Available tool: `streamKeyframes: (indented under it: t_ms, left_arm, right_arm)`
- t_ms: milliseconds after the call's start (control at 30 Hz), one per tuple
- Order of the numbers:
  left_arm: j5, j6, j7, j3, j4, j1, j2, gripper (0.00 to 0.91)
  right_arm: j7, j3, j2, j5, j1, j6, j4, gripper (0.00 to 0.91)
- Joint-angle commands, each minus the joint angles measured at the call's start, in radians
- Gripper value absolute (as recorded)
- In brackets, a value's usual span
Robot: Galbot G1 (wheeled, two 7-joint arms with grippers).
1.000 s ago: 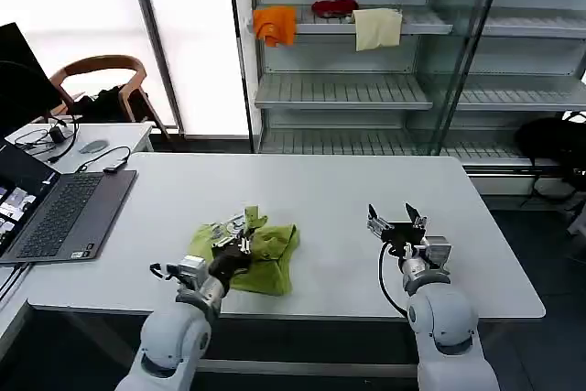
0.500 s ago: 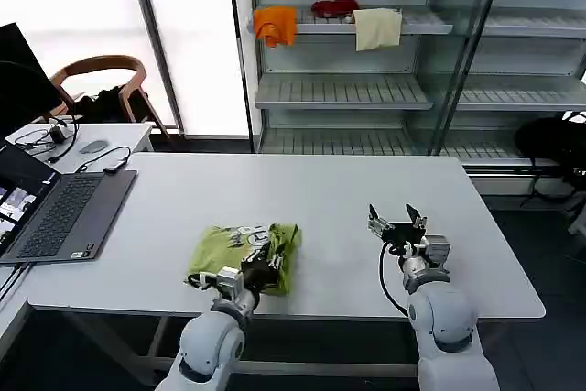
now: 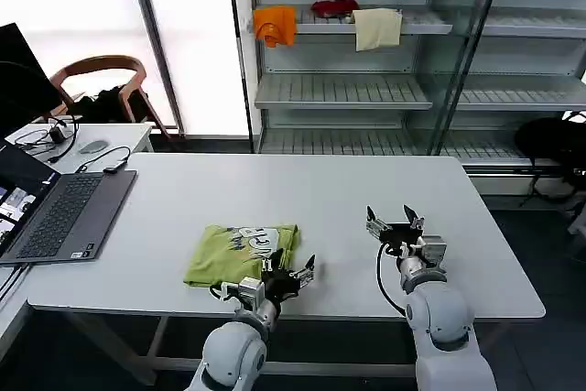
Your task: Fold and organize the clothes.
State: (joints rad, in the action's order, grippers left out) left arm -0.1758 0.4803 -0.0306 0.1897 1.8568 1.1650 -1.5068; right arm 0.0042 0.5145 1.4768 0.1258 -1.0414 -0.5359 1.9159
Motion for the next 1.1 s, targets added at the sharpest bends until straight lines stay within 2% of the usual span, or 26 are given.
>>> streamKeyframes:
  t_ms: [33, 133, 267, 333, 433, 767, 1100]
  left_arm:
    - [-0.114, -0.021, 0.0, 0.096, 0.158, 0.004, 0.05, 0.907]
    - [-0.172, 0.002, 0.022, 0.278, 0.23, 0.008, 0.131, 0.907]
    - [-0.206, 0.004, 0.077, 0.487, 0.15, 0.021, 0.231, 0.907]
    - [-0.216, 0.03, 0.074, 0.537, 0.102, 0.023, 0.283, 0.907]
    - [-0.246, 0.058, 0.063, 0.547, 0.061, 0.023, 0.316, 0.907]
    - [-0.206, 0.051, 0.077, 0.448, 0.03, 0.043, 0.223, 0.907]
    - [-0.13, 0.007, 0.066, 0.396, -0.034, 0.059, 0.198, 0.907]
  right_arm:
    - [0.0, 0.0, -0.002, 0.0, 0.001, 0.0, 0.0, 0.907]
    - [0.0, 0.005, -0.006, 0.002, 0.004, -0.002, 0.003, 0.907]
    - [-0.001, 0.005, -0.012, 0.002, 0.004, -0.002, 0.003, 0.907]
    - [0.0, 0.002, -0.009, 0.001, 0.004, -0.002, -0.002, 0.907]
    - [0.002, -0.008, -0.003, -0.006, 0.006, -0.001, -0.009, 0.907]
    - [0.004, -0.012, 0.0, -0.018, 0.001, -0.004, 0.003, 0.907]
    - [0.004, -0.007, -0.003, -0.024, -0.008, -0.004, 0.008, 0.907]
